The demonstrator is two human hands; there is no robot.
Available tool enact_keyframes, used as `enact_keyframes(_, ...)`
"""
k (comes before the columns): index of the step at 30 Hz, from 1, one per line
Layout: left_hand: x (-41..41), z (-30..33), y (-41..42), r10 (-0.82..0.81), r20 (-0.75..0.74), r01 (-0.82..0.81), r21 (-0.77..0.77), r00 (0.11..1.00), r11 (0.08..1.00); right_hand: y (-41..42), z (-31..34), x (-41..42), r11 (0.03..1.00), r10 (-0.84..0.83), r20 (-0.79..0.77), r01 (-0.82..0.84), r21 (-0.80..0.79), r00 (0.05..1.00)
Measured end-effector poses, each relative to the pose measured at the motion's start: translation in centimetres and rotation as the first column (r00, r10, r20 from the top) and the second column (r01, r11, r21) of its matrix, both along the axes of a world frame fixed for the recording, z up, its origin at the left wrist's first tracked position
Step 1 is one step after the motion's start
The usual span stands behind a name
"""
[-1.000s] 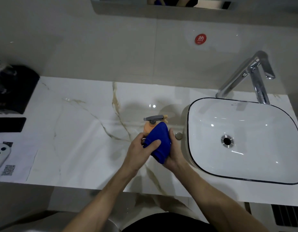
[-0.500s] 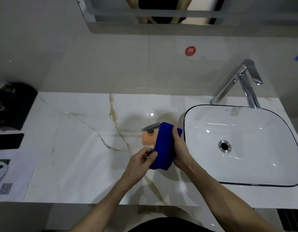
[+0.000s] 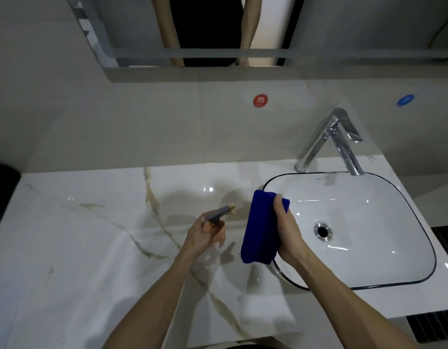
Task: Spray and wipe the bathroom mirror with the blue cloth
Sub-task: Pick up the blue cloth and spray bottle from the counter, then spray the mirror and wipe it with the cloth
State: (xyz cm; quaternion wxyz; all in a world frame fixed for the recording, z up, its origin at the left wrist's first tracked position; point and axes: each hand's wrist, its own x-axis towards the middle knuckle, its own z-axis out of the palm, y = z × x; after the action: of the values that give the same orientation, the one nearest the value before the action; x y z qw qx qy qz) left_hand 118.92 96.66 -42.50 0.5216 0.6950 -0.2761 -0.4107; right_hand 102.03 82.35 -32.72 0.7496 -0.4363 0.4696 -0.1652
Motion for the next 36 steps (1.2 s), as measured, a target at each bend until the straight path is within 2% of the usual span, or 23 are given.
enact_keyframes(1,0.2,0.1,-0.6,0.004,-0.022,-0.004,-0.018,1.0,1.0,-0.3,0.2,-0.1,1.0,-0.005,-0.004,0.005,-0.013,1.0)
enact_keyframes(3,0.2,1.0,-1.1,0.076,-0.109,-0.066,0.097,0.991,0.993,-1.1,0.7,-0.3,0.999,-0.018,-0.014,0.017,-0.036,1.0)
enact_keyframes(4,0.1,1.8,-1.2,0.156,-0.076,-0.149,0.09,0.985,0.985,-1.6,1.1,-0.4,0.999,-0.028,-0.012,0.027,-0.04,1.0)
enact_keyframes(5,0.1,3.1,-1.2,0.206,-0.029,-0.204,0.064,0.978,0.977,-2.2,1.5,-0.3,0.999,-0.05,0.003,0.05,-0.017,0.999)
enact_keyframes(10,0.9,9.0,-2.3,0.257,-0.023,-0.258,-0.167,0.966,0.952,-5.2,4.9,0.6,0.955,-0.215,0.17,0.171,0.241,0.962)
enact_keyframes(14,1.7,14.1,-3.8,0.313,-0.09,-0.324,-0.358,0.945,0.875,-6.6,8.6,1.5,0.946,-0.267,0.307,0.187,0.264,0.914)
enact_keyframes(17,3.0,17.7,-5.1,0.352,-0.104,-0.364,-0.401,0.93,0.841,-7.5,11.0,2.0,0.962,-0.247,0.388,0.175,0.212,0.888)
enact_keyframes(20,3.9,21.7,-6.6,0.37,-0.032,-0.333,-0.511,0.929,0.792,-8.6,13.1,1.9,0.969,-0.246,0.453,0.2,0.147,0.857)
enact_keyframes(23,4.5,24.7,-8.3,0.296,-0.058,-0.272,-0.59,0.953,0.761,-9.6,15.0,1.5,0.965,-0.257,0.498,0.243,0.093,0.829)
enact_keyframes(27,3.9,28.0,-10.1,0.235,-0.048,-0.212,-0.627,0.971,0.749,-11.2,17.4,0.0,0.951,-0.268,0.524,0.309,0.011,0.808)
enact_keyframes(29,2.9,29.7,-11.1,0.211,-0.016,-0.173,-0.629,0.977,0.758,-12.4,18.5,-1.1,0.941,-0.282,0.549,0.339,-0.002,0.787)
enact_keyframes(33,0.8,33.0,-13.5,0.108,-0.04,-0.109,-0.63,0.993,0.769,-15.8,21.0,-3.7,0.939,-0.26,0.618,0.343,-0.017,0.742)
enact_keyframes(36,-1.1,35.4,-16.3,0.047,0.044,-0.005,-0.677,0.998,0.736,-18.9,23.5,-6.2,0.938,-0.213,0.663,0.34,-0.067,0.718)
